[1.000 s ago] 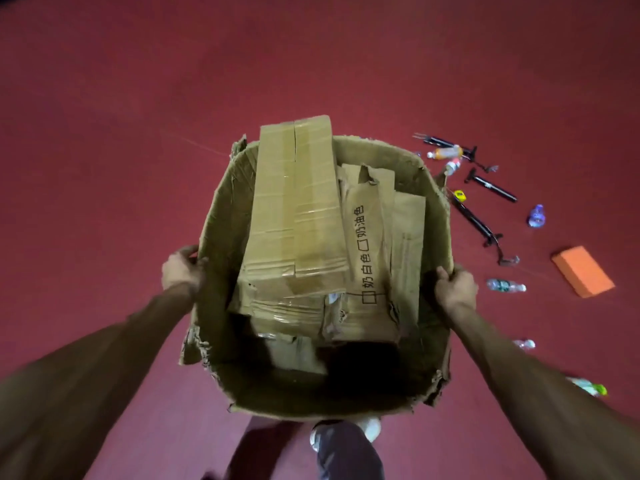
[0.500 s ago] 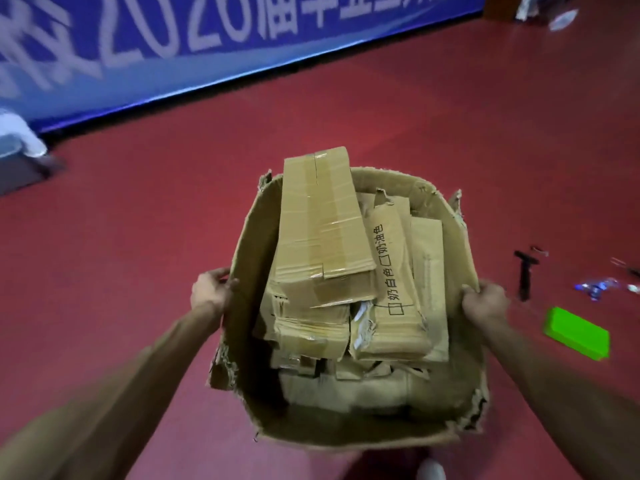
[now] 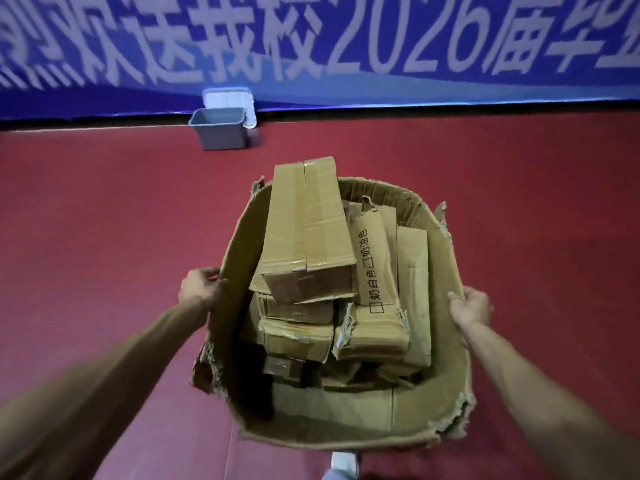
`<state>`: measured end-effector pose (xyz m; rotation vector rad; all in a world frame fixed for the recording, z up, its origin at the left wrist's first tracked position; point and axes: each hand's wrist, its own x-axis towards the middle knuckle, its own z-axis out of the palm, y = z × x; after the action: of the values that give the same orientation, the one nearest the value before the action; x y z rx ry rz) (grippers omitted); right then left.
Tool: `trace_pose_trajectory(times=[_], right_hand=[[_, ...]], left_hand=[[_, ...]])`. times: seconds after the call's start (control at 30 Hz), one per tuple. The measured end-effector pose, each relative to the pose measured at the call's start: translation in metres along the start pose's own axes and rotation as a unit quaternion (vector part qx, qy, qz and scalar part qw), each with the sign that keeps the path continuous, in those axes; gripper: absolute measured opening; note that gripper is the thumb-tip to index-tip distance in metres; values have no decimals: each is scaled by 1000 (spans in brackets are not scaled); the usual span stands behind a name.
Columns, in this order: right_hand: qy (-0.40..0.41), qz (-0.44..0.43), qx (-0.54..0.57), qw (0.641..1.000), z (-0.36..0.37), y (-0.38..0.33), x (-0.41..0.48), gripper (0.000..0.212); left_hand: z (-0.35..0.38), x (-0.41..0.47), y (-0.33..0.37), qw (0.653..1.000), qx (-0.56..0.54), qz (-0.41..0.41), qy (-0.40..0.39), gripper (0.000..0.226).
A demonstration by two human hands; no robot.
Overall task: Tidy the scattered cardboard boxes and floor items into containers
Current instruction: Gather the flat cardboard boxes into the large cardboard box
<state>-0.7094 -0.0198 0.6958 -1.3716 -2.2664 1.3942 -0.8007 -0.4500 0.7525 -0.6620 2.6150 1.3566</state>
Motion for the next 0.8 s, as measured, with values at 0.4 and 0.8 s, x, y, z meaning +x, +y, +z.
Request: trace_pose_trajectory(times=[0.4, 0.8], right_hand=[[-57, -78, -33, 995, 143, -225, 168, 23], [-16, -76, -44, 996, 299, -447, 342, 25]], left_hand=[[5, 216, 128, 998, 20, -18, 61, 36], [27, 528, 282, 999, 32, 14, 19, 35]])
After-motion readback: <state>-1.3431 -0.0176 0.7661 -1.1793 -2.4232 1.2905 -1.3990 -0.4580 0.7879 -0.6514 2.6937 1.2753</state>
